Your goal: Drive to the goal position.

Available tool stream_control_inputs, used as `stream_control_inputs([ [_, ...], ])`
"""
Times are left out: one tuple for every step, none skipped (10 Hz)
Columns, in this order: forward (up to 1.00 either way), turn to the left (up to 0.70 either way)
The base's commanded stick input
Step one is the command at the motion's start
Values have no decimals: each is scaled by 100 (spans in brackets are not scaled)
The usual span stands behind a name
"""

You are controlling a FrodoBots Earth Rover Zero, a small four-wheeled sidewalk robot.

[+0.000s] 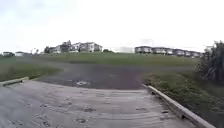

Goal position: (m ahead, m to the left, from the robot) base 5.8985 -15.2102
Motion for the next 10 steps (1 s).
stream_control_inputs([
  [70, 0],
  [70, 0],
  [70, 0],
  [70, 0],
  [70, 0],
  [70, 0],
  [70, 0],
  [70, 0],
  [70, 0],
  [70, 0],
])
